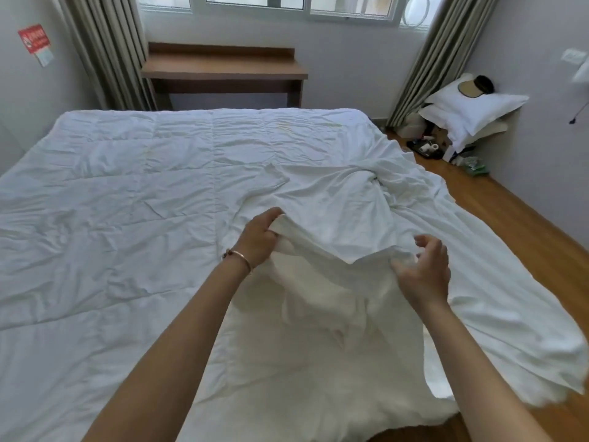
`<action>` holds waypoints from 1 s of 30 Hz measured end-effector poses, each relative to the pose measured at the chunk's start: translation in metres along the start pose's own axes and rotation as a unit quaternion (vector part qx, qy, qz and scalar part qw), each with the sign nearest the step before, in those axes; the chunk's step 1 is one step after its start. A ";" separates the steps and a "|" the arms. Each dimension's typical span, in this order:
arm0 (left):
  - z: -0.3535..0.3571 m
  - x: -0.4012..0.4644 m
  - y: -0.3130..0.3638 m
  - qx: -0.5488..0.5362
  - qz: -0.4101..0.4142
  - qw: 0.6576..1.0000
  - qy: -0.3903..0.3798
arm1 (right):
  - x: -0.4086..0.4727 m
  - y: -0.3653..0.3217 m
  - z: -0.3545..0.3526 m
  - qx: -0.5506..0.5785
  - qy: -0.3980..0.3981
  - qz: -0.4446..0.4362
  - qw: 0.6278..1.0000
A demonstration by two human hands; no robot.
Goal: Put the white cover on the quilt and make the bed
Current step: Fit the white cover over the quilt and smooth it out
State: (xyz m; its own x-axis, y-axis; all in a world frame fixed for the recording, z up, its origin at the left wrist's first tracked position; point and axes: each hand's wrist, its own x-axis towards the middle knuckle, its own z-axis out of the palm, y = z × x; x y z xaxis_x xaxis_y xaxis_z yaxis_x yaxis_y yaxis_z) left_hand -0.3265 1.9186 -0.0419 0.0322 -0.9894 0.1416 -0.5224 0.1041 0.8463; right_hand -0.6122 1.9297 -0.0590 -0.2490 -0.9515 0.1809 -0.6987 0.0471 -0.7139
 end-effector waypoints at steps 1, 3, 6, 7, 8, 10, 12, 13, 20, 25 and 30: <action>-0.005 0.006 0.021 0.040 0.054 0.996 -0.058 | -0.009 -0.011 0.005 0.001 -0.043 -0.078 0.996; -0.003 0.009 0.052 0.121 0.152 0.973 -0.124 | -0.031 -0.039 0.018 -0.016 -0.110 -0.202 0.973; 0.001 0.008 0.060 0.165 0.215 0.958 -0.092 | -0.040 -0.066 0.034 0.019 -0.106 -0.190 0.976; -0.001 0.009 0.050 0.178 0.223 0.956 -0.072 | -0.037 -0.069 0.033 0.061 -0.094 -0.153 0.982; -0.003 0.011 0.035 0.201 0.236 0.949 -0.058 | -0.033 -0.070 0.031 0.106 -0.088 -0.125 0.983; -0.006 0.016 -0.001 0.248 0.276 0.928 -0.020 | -0.033 -0.079 0.024 0.200 -0.127 -0.109 0.965; -0.007 0.016 -0.037 0.272 0.257 0.927 0.030 | -0.039 -0.093 0.019 0.243 -0.187 -0.141 0.941; -0.007 0.015 -0.054 0.270 0.215 0.937 0.053 | -0.041 -0.097 0.019 0.243 -0.213 -0.157 0.933; -0.009 0.005 -0.128 0.173 -0.173 0.958 0.152 | -0.019 -0.056 0.031 0.152 -0.031 -0.035 0.987; -0.016 0.029 -0.070 0.096 -0.064 0.991 0.069 | -0.001 -0.015 0.029 0.014 0.008 0.085 0.996; -0.044 0.037 0.015 0.051 0.056 0.997 -0.024 | 0.018 -0.008 0.005 -0.020 -0.031 0.081 0.996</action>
State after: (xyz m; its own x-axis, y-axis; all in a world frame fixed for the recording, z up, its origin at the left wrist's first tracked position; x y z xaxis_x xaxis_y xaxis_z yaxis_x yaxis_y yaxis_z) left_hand -0.2956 1.8876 -0.0007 -0.0699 -0.9762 0.2055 -0.6048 0.2053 0.7694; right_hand -0.6073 1.9108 -0.0533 -0.3194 -0.9473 0.0235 -0.6793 0.2116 -0.7027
